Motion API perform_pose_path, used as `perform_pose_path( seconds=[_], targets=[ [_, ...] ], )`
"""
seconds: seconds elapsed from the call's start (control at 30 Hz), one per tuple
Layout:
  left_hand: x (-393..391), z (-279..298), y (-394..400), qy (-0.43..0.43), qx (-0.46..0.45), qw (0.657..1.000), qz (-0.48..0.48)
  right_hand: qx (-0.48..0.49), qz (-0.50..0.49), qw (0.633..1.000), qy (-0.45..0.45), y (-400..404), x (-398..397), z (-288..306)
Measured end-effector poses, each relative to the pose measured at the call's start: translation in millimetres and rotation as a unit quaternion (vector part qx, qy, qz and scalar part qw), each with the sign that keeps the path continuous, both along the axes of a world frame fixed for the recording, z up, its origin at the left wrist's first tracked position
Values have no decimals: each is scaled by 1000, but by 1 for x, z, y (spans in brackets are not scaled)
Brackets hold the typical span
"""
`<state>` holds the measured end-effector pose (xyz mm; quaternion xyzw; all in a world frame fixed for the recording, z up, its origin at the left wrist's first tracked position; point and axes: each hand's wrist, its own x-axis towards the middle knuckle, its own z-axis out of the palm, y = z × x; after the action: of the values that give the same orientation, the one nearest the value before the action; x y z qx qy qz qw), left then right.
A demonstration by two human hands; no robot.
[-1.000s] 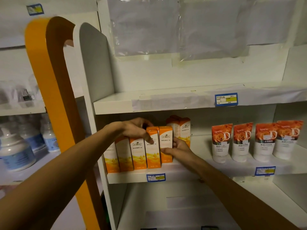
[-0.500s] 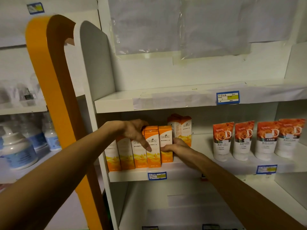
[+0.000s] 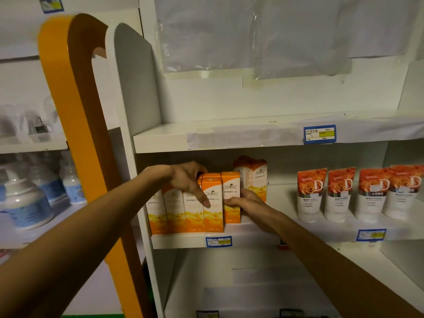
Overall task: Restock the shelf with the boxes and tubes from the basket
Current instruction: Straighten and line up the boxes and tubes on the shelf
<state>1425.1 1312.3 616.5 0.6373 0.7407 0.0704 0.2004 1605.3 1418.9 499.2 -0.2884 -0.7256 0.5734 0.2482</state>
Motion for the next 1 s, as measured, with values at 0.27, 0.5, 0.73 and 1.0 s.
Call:
perform_pose_path(
  seconds=[0.27,0.5,0.73,1.0],
  targets=[
    [-3,-6,-1,-11,20,1000,10,1,-29,1000,-2,-4,-4,0],
    [1,-6,3,10,6,1000,15,14,-38,999,-17,-6,-3,1],
    [-3,-8,1,-3,20,999,33,-18,-70,997,36,3,4,14],
    [1,-8,-1,-3,12,999,32,7,-36,999,-13,-11,2,1]
  ],
)
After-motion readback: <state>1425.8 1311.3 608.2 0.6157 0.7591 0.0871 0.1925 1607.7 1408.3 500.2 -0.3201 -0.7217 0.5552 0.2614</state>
